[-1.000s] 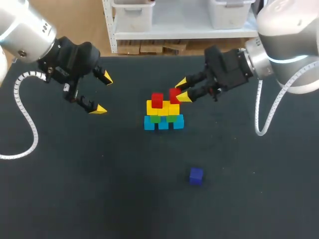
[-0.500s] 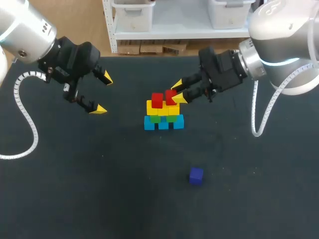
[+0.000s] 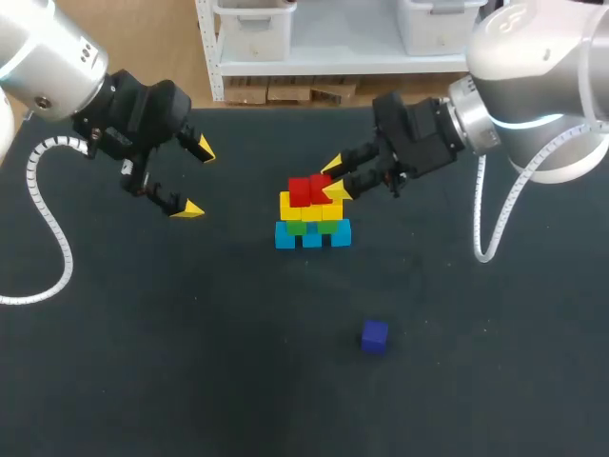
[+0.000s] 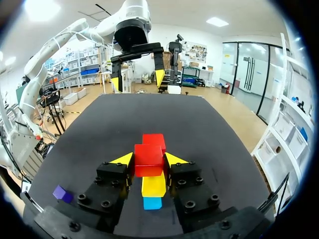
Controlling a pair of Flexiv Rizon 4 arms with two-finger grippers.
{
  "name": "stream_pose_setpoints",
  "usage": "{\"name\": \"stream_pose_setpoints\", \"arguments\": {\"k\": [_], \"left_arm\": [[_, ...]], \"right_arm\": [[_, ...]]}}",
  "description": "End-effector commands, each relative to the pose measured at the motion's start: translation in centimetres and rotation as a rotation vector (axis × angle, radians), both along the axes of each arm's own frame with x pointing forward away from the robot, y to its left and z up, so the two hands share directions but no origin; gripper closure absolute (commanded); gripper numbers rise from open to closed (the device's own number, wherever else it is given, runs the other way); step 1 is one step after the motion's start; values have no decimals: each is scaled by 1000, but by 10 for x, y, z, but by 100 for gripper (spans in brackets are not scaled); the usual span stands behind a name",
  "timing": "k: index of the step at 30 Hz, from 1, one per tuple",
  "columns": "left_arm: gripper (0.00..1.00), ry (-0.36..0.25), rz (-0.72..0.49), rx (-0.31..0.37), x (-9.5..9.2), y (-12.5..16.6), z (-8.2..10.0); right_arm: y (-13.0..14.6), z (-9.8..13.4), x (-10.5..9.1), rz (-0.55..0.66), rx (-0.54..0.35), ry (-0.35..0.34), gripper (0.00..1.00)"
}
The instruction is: Place the blue cubes, place green cubes on the blue cubes, place the yellow cubes on the green cubes, then place the red cubes on the yellow cubes, and place purple cube on the red cubes.
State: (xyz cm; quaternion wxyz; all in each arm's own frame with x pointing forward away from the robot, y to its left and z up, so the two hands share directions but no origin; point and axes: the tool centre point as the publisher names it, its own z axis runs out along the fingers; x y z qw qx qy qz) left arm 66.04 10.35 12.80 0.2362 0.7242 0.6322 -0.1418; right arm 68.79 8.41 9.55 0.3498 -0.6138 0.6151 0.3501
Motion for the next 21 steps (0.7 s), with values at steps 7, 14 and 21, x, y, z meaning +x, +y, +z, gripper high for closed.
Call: {"name": "stream_pose_setpoints", "arguments": {"k": [7, 14, 21], "left_arm": [[0, -2, -2, -2, 0, 1, 0], [0, -2, -2, -2, 0, 1, 0], [0, -2, -2, -2, 0, 1, 0]], "right_arm": [[-2, -1, 4, -2, 1, -1, 100], [-5, -2, 5, -6, 1, -1, 100], [-3, -4, 5, -4, 0, 4, 100]]}}
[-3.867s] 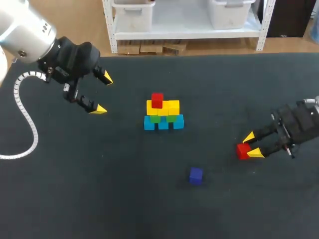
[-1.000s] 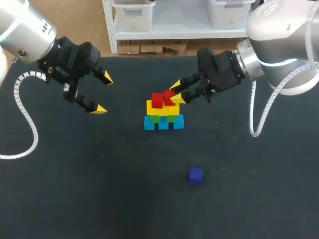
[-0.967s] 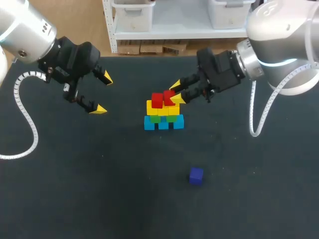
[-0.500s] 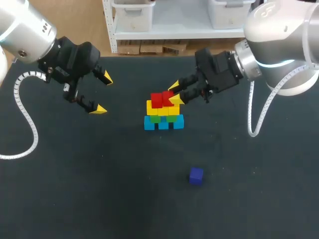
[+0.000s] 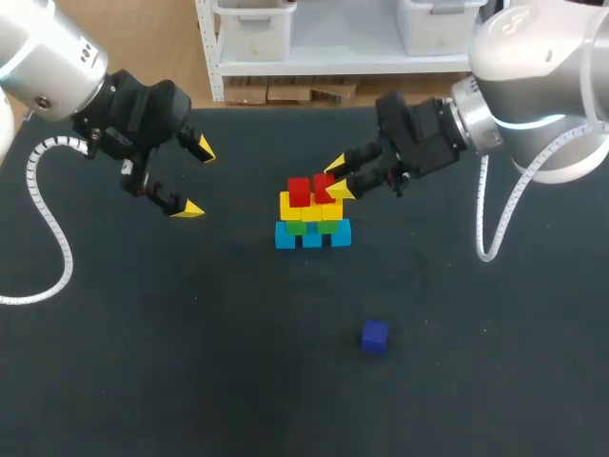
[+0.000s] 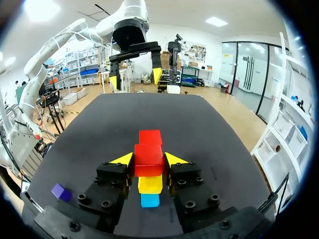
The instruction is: Place the blue cubes, place green cubes on the blue cubes, place the yellow cubes on the green cubes, then place the red cubes on the yellow cubes, and place purple cube on the red cubes.
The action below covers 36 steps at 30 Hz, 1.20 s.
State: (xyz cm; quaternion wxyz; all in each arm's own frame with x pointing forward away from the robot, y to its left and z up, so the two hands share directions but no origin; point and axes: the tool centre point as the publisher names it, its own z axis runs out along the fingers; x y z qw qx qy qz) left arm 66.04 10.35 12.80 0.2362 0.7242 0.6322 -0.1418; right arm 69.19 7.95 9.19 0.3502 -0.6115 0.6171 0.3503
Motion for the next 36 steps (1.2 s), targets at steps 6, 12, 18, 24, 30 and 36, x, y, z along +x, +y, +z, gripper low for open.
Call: {"name": "stream_pose_setpoints", "arguments": {"k": [6, 12, 18, 24, 30, 36], "left_arm": [[0, -2, -2, -2, 0, 1, 0], [0, -2, -2, -2, 0, 1, 0], [0, -2, -2, -2, 0, 1, 0], [0, -2, -2, -2, 0, 1, 0], [0, -2, -2, -2, 0, 1, 0], [0, -2, -2, -2, 0, 1, 0]], "right_arm": [[4, -2, 0, 5, -2, 4, 100], [4, -2, 0, 7, -2, 4, 100], [5, -3, 1, 8, -1, 4, 100], [5, -3, 1, 8, -2, 6, 100], [4, -4, 1, 7, -4, 8, 83], [4, -4, 1, 6, -3, 10, 72]]}}
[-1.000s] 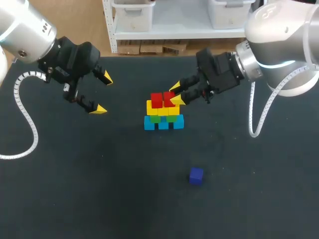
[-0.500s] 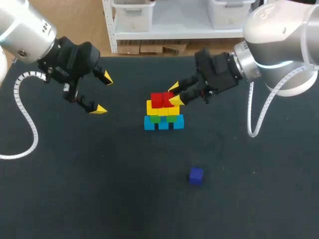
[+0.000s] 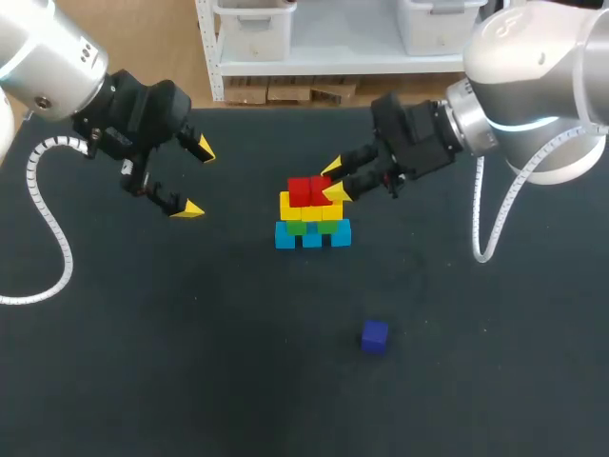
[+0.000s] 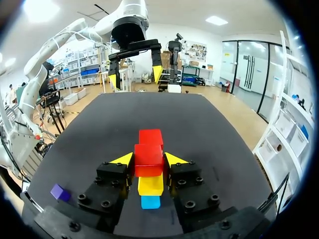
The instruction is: Place the blue cubes, place green cubes on the blue cubes, place the yellow cubes on the green cubes, then place the red cubes on the yellow cubes, and place purple cube on the red cubes.
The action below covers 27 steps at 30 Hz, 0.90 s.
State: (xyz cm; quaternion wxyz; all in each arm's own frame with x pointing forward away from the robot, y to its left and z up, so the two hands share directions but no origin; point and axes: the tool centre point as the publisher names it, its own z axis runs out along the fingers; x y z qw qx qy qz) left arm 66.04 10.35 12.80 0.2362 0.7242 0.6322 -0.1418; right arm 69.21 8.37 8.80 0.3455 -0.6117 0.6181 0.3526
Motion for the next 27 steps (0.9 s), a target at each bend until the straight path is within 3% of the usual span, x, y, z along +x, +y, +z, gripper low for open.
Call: {"name": "stream_pose_setpoints", "arguments": {"k": [1, 5, 9, 13, 14, 15, 16, 20, 21, 23, 25, 27], "left_arm": [[0, -2, -2, -2, 0, 1, 0], [0, -2, -2, -2, 0, 1, 0], [0, -2, -2, -2, 0, 1, 0], [0, -2, -2, -2, 0, 1, 0], [0, -2, -2, -2, 0, 1, 0], [0, -2, -2, -2, 0, 1, 0], [0, -2, -2, -2, 0, 1, 0], [0, -2, -2, -2, 0, 1, 0], [0, -2, -2, -2, 0, 1, 0], [0, -2, -2, -2, 0, 1, 0], [0, -2, -2, -2, 0, 1, 0], [0, -2, -2, -2, 0, 1, 0]], "right_arm": [[0, 0, 1, 3, 2, 1, 71], [1, 0, 1, 5, 4, 2, 64], [1, 0, 2, 3, 5, 2, 63], [1, -1, 2, 2, 7, 3, 52], [1, -1, 2, 2, 7, 4, 44], [1, -1, 2, 2, 7, 5, 25], [1, -1, 2, 2, 7, 6, 21], [0, -1, 2, 3, 8, 8, 19], [0, -1, 2, 2, 8, 8, 33], [1, -1, 2, 3, 8, 8, 34], [1, -1, 1, 6, 9, 8, 0], [0, 0, 0, 5, 11, 8, 0]]}}
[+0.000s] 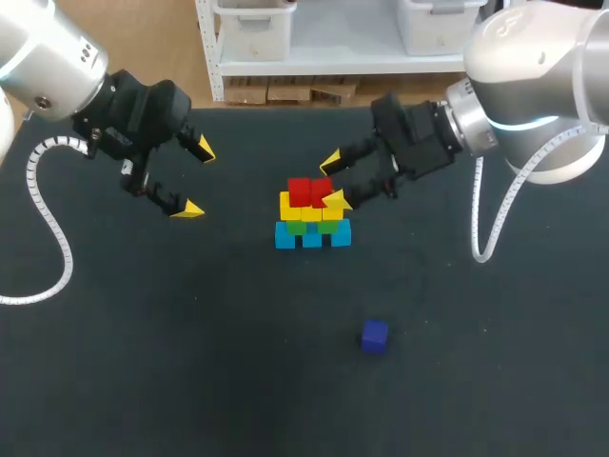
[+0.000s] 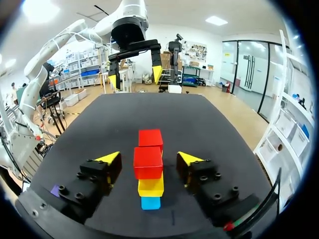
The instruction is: Place the blue cubes, place green cubes on the blue cubes, place the yellow cubes on the green cubes, then place the red cubes on the yellow cubes, and place purple cube on the red cubes.
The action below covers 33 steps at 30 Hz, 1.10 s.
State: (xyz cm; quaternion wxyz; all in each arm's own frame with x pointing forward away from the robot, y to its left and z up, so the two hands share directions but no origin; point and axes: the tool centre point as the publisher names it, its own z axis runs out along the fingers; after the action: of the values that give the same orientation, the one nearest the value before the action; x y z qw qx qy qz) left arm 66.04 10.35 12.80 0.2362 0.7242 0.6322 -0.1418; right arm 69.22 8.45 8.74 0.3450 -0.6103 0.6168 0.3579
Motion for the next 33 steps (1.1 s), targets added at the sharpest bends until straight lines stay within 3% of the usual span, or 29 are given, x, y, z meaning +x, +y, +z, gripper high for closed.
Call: {"name": "stream_pose_setpoints", "arguments": {"k": [1, 21, 27, 33], "left_arm": [[0, -2, -2, -2, 0, 1, 0], [0, -2, -2, -2, 0, 1, 0], [0, -2, -2, -2, 0, 1, 0], [0, -2, -2, -2, 0, 1, 0]], "right_arm": [[-1, 2, 0, 1, 7, -2, 0], [-36, 24, -9, -27, 31, -35, 0], [-62, 28, -25, -68, 27, -37, 0], [-76, 25, -55, -116, 15, -26, 0]]}}
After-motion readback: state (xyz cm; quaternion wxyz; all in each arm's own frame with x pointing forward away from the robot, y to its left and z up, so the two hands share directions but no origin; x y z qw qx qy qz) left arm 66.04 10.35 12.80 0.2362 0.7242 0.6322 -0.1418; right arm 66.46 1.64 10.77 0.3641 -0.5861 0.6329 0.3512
